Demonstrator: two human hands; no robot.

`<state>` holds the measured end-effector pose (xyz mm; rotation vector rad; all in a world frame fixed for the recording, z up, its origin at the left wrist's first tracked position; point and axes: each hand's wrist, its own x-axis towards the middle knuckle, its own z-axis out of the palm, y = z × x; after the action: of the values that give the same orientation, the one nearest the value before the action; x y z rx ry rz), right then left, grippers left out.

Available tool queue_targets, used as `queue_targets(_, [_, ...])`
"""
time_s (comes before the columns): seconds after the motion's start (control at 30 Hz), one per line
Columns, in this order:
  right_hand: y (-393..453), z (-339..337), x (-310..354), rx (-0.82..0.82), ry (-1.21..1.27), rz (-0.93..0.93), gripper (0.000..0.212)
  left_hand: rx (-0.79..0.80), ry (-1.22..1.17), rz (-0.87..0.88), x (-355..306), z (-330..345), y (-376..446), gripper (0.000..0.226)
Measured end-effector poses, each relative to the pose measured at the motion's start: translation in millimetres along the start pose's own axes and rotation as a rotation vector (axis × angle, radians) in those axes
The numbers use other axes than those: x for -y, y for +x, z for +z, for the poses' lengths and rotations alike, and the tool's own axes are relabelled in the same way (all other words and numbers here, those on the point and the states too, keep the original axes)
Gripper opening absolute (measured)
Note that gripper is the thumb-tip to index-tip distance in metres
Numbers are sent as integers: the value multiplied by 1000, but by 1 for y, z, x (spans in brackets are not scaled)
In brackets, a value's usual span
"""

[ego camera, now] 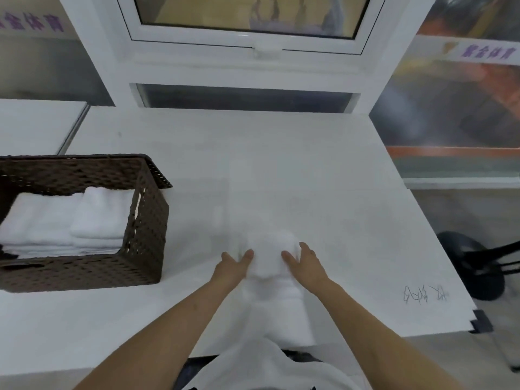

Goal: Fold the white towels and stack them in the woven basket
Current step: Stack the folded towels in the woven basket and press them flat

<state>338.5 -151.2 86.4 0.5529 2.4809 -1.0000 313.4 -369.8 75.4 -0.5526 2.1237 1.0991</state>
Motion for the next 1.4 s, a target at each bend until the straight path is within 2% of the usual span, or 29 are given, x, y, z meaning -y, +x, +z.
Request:
queue_targets(0.07, [10,3,-5,53,109,59,81,-11,-96,-28,-2,5,2,106])
queue_targets(0.2, [20,10,-15,119,290,201,89,118,-404,-102,1,17,1,85])
queue_targets(0.37, [23,15,-30,126,389,228,99,86,-519,-99,2,24,7,95])
queue_targets(0.43, [23,14,-28,144,457,229,84,102,-581,-128,4,26,12,99])
queue_targets(0.5, [22,12,-24,144,536,228,69,137,-635,-126,0,26,11,88])
queue_targets(0.6, [24,9,-24,122,603,222,64,180,-669,-74,-13,22,4,65])
queue_targets(0.77, [14,-8,0,174,860,181,66,187,-687,29,-42,-4,-22,57])
queue_targets(0.83, [9,-17,22,189,904,123,69,176,-708,97,-58,-25,-33,61])
queue_targets(0.93, [1,-31,67,203,913,19,91,140,-718,221,-80,-69,-49,72])
queue_targets(1.03, [-11,-41,124,221,926,-78,96,96,-752,337,-92,-123,-67,78])
queue_targets(1.1, [-22,-39,166,229,928,-143,95,51,-766,392,-91,-165,-79,87])
queue_targets(1.17, [-36,-29,209,224,929,-185,82,30,-764,421,-84,-209,-90,96])
queue_targets(1.2, [-44,-20,231,229,934,-201,75,23,-768,437,-77,-232,-96,94])
queue_targets(1.27, [-57,1,275,242,906,-244,72,13,-798,479,-57,-276,-106,78])
queue_targets(1.33, [-66,24,318,254,831,-288,85,-13,-831,463,-30,-317,-113,57])
queue_targets(1.4, [-70,50,359,276,742,-322,93,-17,-866,436,4,-356,-114,51])
